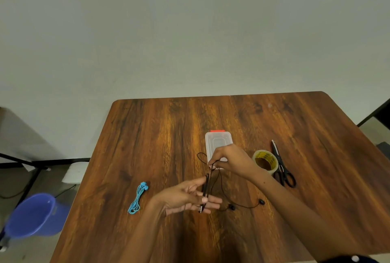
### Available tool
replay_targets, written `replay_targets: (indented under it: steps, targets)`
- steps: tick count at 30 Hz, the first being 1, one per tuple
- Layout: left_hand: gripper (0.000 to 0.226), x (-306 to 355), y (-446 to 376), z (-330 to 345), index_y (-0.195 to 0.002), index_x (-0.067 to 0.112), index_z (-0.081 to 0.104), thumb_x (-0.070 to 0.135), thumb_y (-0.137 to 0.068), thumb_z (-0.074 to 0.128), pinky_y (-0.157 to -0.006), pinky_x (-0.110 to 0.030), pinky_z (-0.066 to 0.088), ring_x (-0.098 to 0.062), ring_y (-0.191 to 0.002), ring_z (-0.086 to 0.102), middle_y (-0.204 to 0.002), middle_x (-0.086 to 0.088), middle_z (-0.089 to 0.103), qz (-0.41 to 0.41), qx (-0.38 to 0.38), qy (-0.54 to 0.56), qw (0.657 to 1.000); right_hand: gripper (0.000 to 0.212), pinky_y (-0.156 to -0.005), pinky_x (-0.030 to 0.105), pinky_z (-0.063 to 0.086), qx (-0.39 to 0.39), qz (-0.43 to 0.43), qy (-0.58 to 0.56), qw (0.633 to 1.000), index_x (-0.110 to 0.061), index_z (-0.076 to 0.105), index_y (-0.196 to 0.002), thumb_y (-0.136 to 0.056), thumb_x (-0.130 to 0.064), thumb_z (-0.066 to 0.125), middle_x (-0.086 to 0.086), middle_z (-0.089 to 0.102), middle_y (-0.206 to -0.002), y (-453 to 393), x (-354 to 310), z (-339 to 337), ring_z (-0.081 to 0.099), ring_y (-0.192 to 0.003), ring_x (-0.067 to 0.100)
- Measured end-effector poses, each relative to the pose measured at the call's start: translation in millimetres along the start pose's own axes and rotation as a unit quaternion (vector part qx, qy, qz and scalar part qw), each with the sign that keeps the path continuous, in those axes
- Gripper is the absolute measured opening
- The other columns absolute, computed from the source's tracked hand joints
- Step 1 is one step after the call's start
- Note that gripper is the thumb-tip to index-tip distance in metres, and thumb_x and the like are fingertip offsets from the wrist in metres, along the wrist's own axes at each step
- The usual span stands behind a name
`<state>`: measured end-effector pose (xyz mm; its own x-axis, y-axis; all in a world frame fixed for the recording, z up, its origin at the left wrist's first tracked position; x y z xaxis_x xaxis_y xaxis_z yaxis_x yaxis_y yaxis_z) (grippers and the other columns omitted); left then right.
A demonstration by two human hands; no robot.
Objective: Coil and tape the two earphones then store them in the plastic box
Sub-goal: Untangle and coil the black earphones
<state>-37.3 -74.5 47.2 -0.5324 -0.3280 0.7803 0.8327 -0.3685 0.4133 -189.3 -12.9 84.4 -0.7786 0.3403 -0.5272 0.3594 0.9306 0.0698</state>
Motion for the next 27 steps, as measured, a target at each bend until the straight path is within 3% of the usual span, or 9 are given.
replay_targets:
  steps: [5, 8, 10, 12, 15, 18, 21, 24, 27]
  targets:
    - [0.086, 4.3, 0.1, 6.9, -0.147, 0.023, 0.012, 0.014, -0.083, 0.069, -0.101, -0.036, 0.046, -0.027, -0.124, 0.054, -0.138, -0.028, 0.045, 0.022, -0.058, 0.025, 0.998, 0.016, -0.076, 0.021, 0.052, 0.020, 0.026, -0.073, 0.997, -0.023, 0.076, -0.097, -0.085, -0.017, 0.068, -0.009, 0.074, -0.099, -1.2, 8.8, 15.2, 0.065, -0.090, 0.002]
    - [0.077, 9.3, 3.8, 4.8, -0.143, 0.031, 0.021, 0.014, -0.083, 0.068, -0.097, -0.033, 0.049, -0.027, -0.125, 0.053, -0.136, -0.021, 0.049, 0.048, -0.059, 0.048, 0.996, 0.015, -0.074, 0.013, 0.050, 0.029, 0.054, -0.174, 0.983, -0.015, 0.076, -0.093, -0.086, -0.008, 0.065, -0.003, 0.075, -0.092, 6.4, 7.5, 30.3, 0.066, -0.085, 0.001]
    - [0.069, 10.7, 1.9, -0.8, -0.141, 0.031, 0.026, 0.009, -0.086, 0.062, -0.096, -0.032, 0.049, -0.028, -0.126, 0.052, -0.135, -0.020, 0.053, 0.072, -0.032, 0.064, 0.995, 0.018, -0.071, 0.019, 0.052, 0.034, 0.090, -0.254, 0.962, -0.010, 0.073, -0.083, -0.088, -0.001, 0.058, 0.001, 0.073, -0.083, 14.5, 8.5, 47.1, 0.066, -0.079, 0.006]
    - [0.068, 12.3, -2.4, -7.1, -0.141, 0.030, 0.025, 0.006, -0.087, 0.058, -0.095, -0.032, 0.050, -0.030, -0.126, 0.052, -0.133, -0.020, 0.055, 0.097, 0.010, 0.083, 0.992, 0.015, -0.071, 0.029, 0.053, 0.024, 0.127, -0.313, 0.941, 0.001, 0.067, -0.083, -0.090, 0.000, 0.053, 0.013, 0.070, -0.087, 20.8, 7.7, 67.3, 0.065, -0.082, 0.018]
    - [0.081, 15.5, -9.4, -22.2, -0.149, 0.023, 0.010, 0.000, -0.086, 0.055, -0.090, -0.033, 0.054, -0.030, -0.120, 0.057, -0.127, -0.023, 0.059, 0.136, 0.110, 0.143, 0.974, 0.015, -0.077, 0.030, 0.054, 0.019, 0.103, -0.257, 0.961, -0.001, 0.069, -0.100, -0.090, -0.007, 0.060, 0.013, 0.072, -0.093, 25.7, 0.4, 89.1, 0.068, -0.085, 0.017]
    - [0.087, 16.5, -11.3, -40.4, -0.151, 0.023, -0.001, -0.004, -0.087, 0.051, -0.088, -0.033, 0.056, -0.028, -0.114, 0.062, -0.119, -0.022, 0.064, 0.166, 0.204, 0.155, 0.952, 0.016, -0.068, 0.016, 0.047, 0.006, 0.065, -0.195, 0.979, -0.014, 0.070, -0.090, -0.093, -0.025, 0.058, -0.005, 0.070, -0.080, 29.0, -11.5, 92.1, 0.062, -0.071, -0.001]
    - [0.085, 13.5, -11.5, -47.6, -0.151, 0.023, -0.005, -0.008, -0.091, 0.048, -0.087, -0.031, 0.056, -0.025, -0.110, 0.064, -0.118, -0.019, 0.064, 0.152, 0.273, 0.114, 0.943, 0.018, -0.066, 0.022, 0.045, 0.009, 0.028, -0.094, 0.995, -0.019, 0.069, -0.092, -0.094, -0.030, 0.055, -0.006, 0.069, -0.087, 30.7, -16.3, 88.4, 0.062, -0.077, 0.006]
    - [0.082, 8.3, -13.8, -44.5, -0.150, 0.019, -0.003, -0.005, -0.092, 0.050, -0.083, -0.030, 0.056, -0.017, -0.101, 0.066, -0.125, -0.020, 0.059, 0.106, 0.293, 0.025, 0.950, 0.015, -0.065, 0.019, 0.040, 0.038, -0.037, 0.009, 0.999, -0.021, 0.071, -0.093, -0.090, -0.028, 0.059, -0.006, 0.071, -0.097, 29.2, -21.9, 75.5, 0.064, -0.085, 0.011]
    - [0.074, 5.8, -13.4, -36.8, -0.150, 0.018, 0.010, -0.006, -0.092, 0.050, -0.090, -0.035, 0.052, -0.020, -0.099, 0.063, -0.125, -0.024, 0.059, 0.057, 0.261, -0.050, 0.962, 0.014, -0.060, 0.016, 0.032, 0.033, -0.054, 0.056, 0.996, -0.029, 0.074, -0.093, -0.083, -0.027, 0.065, -0.008, 0.071, -0.089, 25.1, -21.2, 57.3, 0.062, -0.078, 0.010]
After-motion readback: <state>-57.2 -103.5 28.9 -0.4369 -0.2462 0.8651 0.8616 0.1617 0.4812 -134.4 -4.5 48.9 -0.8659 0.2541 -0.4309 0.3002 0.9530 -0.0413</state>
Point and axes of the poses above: each hand's wrist, its own y-axis away from the middle knuckle, its own z-axis out of the palm, x = y × z, the point moved 5 cm from there along -y, towards the middle knuckle
